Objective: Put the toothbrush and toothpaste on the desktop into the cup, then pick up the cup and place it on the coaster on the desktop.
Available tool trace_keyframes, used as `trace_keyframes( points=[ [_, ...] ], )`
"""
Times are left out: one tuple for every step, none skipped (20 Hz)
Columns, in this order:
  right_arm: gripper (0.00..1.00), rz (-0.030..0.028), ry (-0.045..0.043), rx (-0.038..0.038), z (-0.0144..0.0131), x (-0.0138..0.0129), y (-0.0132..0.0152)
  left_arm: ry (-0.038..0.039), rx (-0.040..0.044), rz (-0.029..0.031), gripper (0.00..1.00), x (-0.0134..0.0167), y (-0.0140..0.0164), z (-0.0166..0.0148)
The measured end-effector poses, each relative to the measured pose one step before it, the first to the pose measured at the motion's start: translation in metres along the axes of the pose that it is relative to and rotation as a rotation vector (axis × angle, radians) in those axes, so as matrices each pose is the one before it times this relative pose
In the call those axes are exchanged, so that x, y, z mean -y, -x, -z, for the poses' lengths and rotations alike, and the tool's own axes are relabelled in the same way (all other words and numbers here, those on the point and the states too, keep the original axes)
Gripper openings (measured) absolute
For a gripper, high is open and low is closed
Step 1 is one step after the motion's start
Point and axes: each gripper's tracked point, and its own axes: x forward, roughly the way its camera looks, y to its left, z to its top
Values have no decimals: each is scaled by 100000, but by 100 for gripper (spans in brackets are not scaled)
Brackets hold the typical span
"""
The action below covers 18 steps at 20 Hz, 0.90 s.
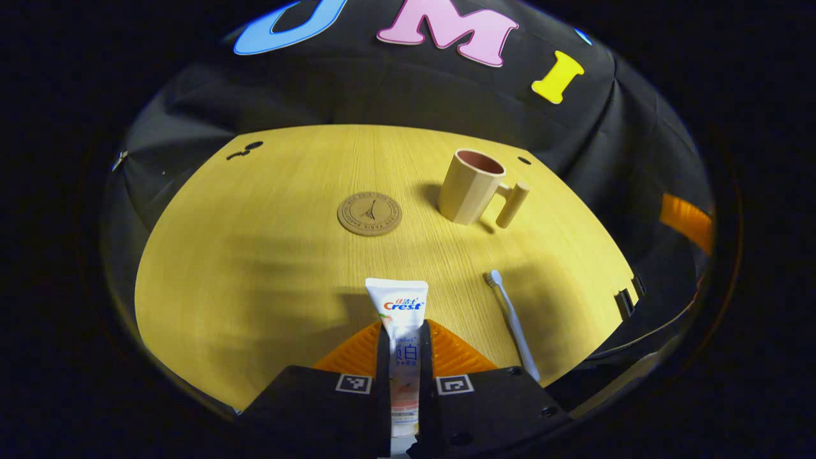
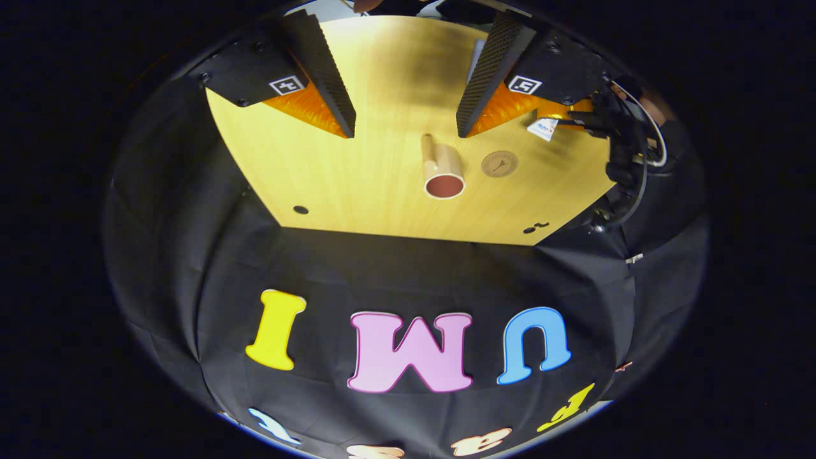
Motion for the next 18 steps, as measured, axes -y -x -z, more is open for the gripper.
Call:
trace_keyframes(
  points=[
    [98,-1051,-760,-3392,982,-1023,-487,261,1604,898,22,-208,866,-460],
    [98,-614,-614,-3551,954,-841,-695,388,1405,476,22,-301,907,-545],
    [98,-358,-184,-3583,930,-788,-950,382,1190,-108,27,-412,788,-323],
    [98,-26,262,-3795,1016,-550,-871,480,979,-206,22,-397,766,-379],
    [98,-150,369,-3414,921,-604,-819,523,951,-154,22,-427,668,-264],
    [98,-397,394,-3210,875,-657,-866,604,490,-420,27,-508,578,-233],
    [98,-138,630,-2753,828,-528,-906,768,499,-452,22,-472,486,-39],
    [98,11,1040,-2799,770,-534,-1033,839,211,-195,22,-464,448,-40],
    [98,-332,1057,-2893,757,-423,-814,702,89,-202,22,-416,324,25],
    [98,-304,937,-2822,793,-459,-796,514,160,-377,17,-510,298,64],
    [98,386,964,-3167,860,-277,-768,266,102,-102,22,-431,168,149],
    [98,758,589,-3038,868,-187,-1131,190,-274,-322,22,-445,232,176],
    [98,454,104,-3115,495,89,-693,318,-493,-583,22,-493,105,311],
    [98,64,-661,-2125,327,-236,-664,361,-413,-430,22,-450,136,159],
    [98,251,-709,-1475,160,-165,-506,312,-313,-289,17,-410,107,257],
    [97,464,-433,-1407,95,-184,-588,158,-478,-201,22,-332,96,210],
    [96,567,-286,-1513,151,-30,-539,85,-321,-452,22,-437,60,248],
    [96,582,-274,-1177,15,-112,-390,157,-142,-334,22,-344,82,121]
  ],
)
